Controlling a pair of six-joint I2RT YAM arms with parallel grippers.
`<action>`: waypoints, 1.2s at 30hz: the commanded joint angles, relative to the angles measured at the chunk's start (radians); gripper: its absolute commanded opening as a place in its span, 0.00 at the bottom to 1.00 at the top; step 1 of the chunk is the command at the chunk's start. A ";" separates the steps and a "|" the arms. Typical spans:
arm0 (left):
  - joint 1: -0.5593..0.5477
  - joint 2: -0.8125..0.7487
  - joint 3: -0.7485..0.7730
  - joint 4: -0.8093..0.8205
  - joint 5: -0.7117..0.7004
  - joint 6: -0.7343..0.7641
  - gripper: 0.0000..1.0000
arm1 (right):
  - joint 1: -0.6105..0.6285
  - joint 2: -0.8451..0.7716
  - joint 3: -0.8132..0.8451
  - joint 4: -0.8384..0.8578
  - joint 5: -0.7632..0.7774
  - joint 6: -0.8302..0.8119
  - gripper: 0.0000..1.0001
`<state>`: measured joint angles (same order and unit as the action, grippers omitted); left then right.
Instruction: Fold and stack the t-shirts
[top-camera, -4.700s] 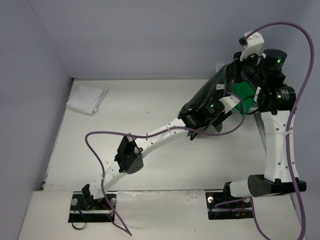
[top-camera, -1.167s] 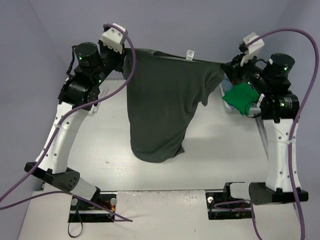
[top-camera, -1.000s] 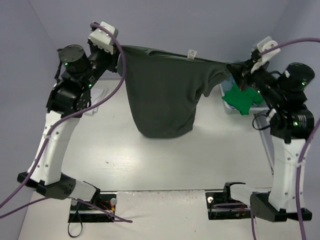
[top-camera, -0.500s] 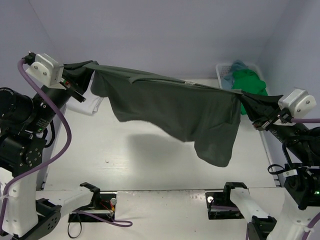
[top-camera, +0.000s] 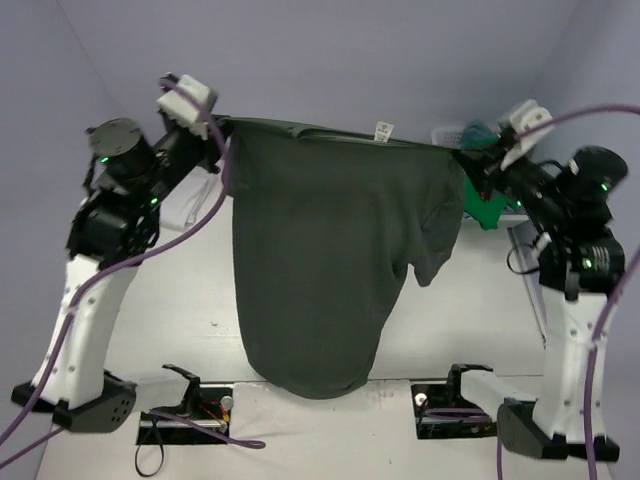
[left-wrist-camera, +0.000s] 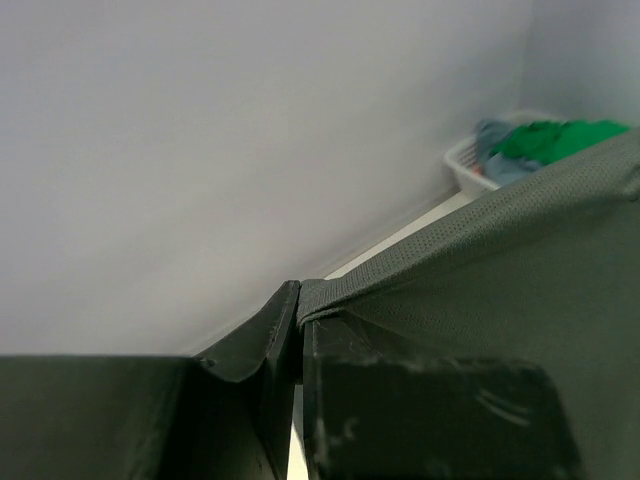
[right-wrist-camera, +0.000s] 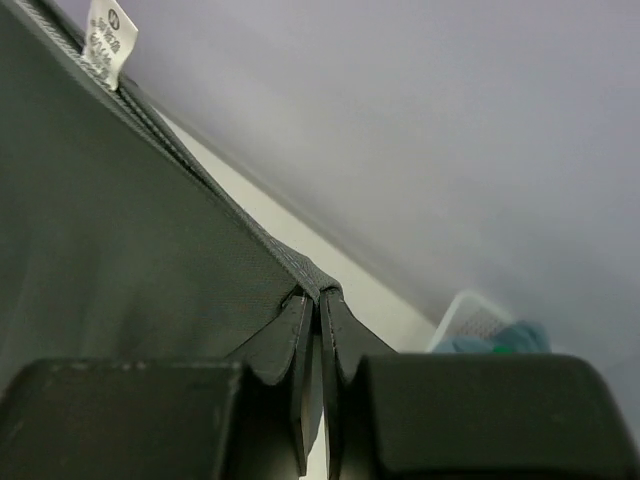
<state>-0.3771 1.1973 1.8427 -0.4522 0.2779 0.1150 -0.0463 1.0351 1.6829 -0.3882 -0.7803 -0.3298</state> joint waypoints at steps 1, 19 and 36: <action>0.032 0.116 0.013 0.177 -0.121 0.080 0.00 | -0.024 0.123 -0.005 0.123 0.171 -0.046 0.00; 0.030 0.610 0.600 0.199 -0.161 0.031 0.00 | -0.024 0.200 0.135 0.183 0.198 0.018 0.00; 0.032 0.177 -0.166 0.339 -0.077 -0.015 0.00 | -0.024 -0.006 -0.037 -0.021 -0.077 -0.103 0.00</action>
<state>-0.3717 1.4029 1.6573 -0.1864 0.2455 0.0639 -0.0532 1.0065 1.6306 -0.4538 -0.8845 -0.3920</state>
